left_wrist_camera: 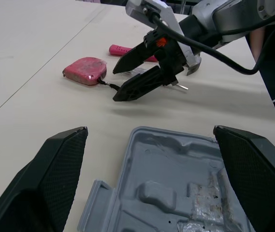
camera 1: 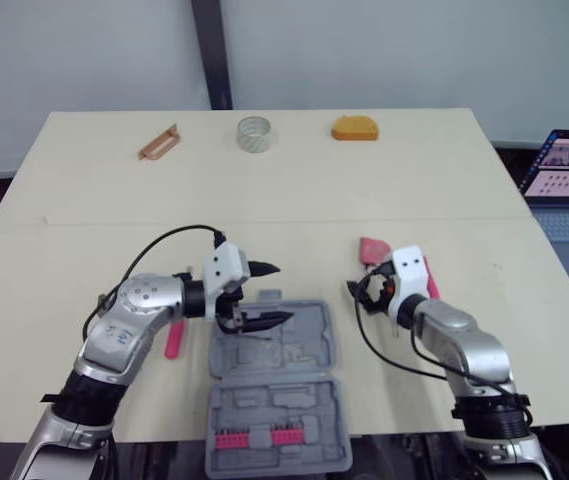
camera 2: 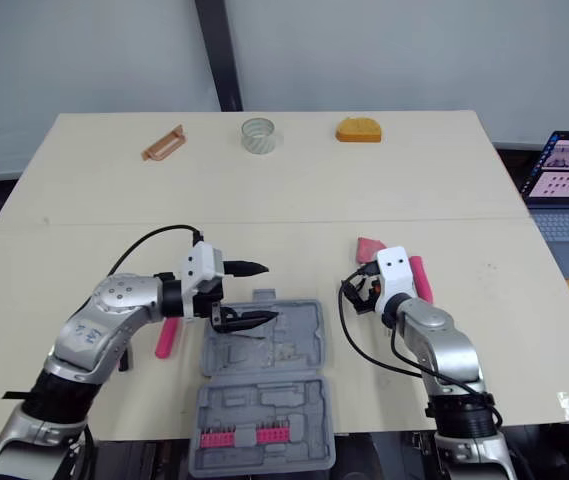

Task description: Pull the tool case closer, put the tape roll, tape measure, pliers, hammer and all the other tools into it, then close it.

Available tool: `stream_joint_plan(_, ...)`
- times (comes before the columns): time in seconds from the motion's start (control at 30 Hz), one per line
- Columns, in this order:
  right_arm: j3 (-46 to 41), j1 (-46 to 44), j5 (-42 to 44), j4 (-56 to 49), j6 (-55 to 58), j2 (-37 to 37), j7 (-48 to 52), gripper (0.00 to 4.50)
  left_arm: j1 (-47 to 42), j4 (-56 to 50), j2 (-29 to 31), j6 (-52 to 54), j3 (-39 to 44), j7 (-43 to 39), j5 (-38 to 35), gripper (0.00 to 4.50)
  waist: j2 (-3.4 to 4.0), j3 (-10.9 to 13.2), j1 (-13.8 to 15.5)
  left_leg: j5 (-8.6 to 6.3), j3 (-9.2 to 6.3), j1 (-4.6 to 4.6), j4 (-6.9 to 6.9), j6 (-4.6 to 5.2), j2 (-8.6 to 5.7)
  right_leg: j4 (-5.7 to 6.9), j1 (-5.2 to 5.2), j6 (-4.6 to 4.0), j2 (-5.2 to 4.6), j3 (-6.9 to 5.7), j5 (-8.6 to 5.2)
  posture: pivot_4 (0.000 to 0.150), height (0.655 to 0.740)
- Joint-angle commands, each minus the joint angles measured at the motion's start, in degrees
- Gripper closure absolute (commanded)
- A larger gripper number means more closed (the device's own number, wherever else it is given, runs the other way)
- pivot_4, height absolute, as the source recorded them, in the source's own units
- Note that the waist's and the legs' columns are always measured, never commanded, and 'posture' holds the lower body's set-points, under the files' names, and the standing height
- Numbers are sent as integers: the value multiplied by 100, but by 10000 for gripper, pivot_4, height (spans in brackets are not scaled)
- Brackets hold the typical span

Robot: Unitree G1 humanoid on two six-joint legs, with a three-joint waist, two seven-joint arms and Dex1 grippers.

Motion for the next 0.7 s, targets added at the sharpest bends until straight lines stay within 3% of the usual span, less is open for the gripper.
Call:
stream_joint_plan(0.03, -40, -91, -64, 64, -118, 62, -81, 0, -41, -77, -42, -102, 3, 18, 64, 267, 0, 0, -1, 0, 1, 0, 0, 0, 0, 0, 0, 0, 0, 0, 0, 1500, 7400)
stream_joint_plan(0.37, -70, -310, -205, 582, -312, 201, -102, 0, -3, -115, -150, -116, -5, 123, 156, 267, 0, 0, -25, 0, 0, 0, 3, 0, 0, 0, 1, 0, 0, 0, 0, 1500, 7400)
stream_joint_plan(0.47, -70, -357, -241, 704, -357, 224, -111, 8031, 0, -136, -163, -107, -21, 137, 173, 0, 0, 0, -56, 0, -1, 0, 4, 0, 0, 1, 2, 0, 0, 0, 0, 1500, 7400)
stream_joint_plan(0.7, -113, -378, -297, 934, -477, 292, -175, 43774, -96, -98, -227, -76, -39, 177, 209, 0, 0, 0, -129, 0, -5, 1, -2, 0, 0, 1, 2, 0, 0, -2, 0, 1500, 7400)
